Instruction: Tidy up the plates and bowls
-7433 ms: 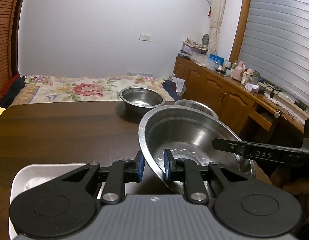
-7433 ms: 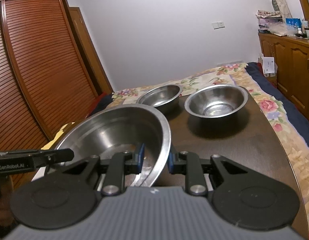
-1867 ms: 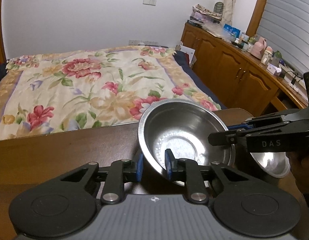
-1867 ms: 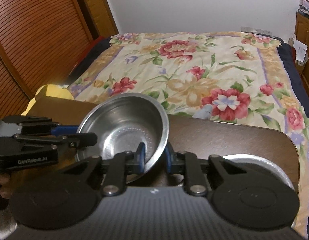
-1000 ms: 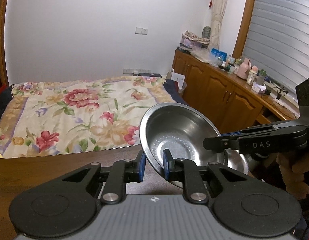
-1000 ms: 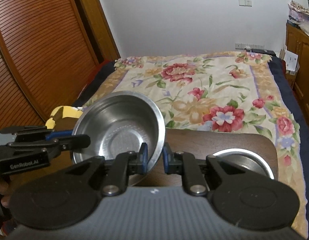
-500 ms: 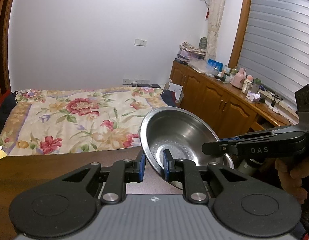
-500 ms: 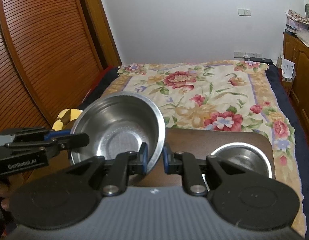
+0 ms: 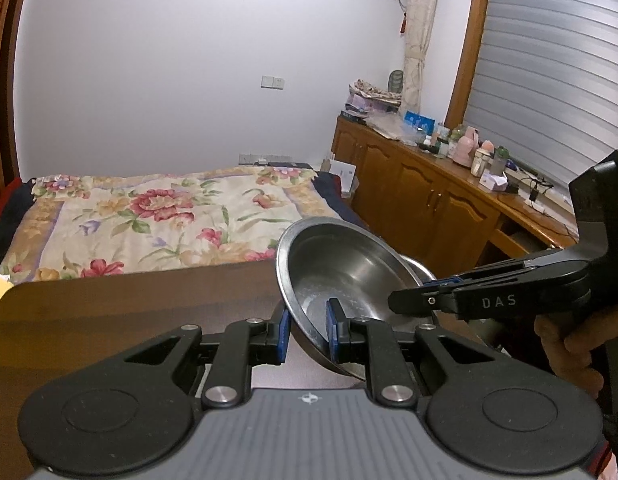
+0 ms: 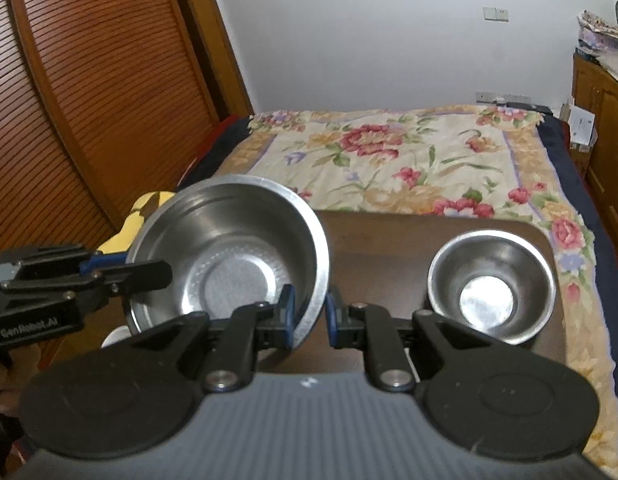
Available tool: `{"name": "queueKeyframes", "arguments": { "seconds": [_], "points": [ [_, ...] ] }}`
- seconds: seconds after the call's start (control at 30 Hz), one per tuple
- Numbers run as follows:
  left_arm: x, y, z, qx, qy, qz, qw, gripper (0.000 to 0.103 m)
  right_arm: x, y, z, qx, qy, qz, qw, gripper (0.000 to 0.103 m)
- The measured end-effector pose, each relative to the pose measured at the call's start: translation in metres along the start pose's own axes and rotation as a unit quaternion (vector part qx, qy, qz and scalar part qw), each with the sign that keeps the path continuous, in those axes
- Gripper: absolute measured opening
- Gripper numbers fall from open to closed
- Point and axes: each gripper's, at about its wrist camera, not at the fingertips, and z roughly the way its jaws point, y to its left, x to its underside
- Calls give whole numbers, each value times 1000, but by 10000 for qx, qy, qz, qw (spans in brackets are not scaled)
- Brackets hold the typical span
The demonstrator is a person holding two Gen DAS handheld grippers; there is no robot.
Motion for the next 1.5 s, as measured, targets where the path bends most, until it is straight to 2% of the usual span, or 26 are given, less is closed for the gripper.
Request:
{"name": "queueKeyframes", "arguments": {
  "seconds": [0.3,0.53,0.8,1.17,1.5],
  "points": [
    [20,-6,-7,124,126,55,9998,20,22,1,-9,-150,53,95,9998,18],
    [45,-15,-11,230,192,21,9995,20,50,-2,-21,-241,113,208,9994,18],
    [68,-33,-8,284,359,297,9985,20,80,-10,-29,-267,191,404,9986,18],
    [99,-48,1,-57,506,809,9954,20,106,-8,-25,-49,160,300,9994,18],
    [109,-52,6,-266,512,1159,9916,20,109,3,-26,295,58,-283,9991,18]
  ]
}}
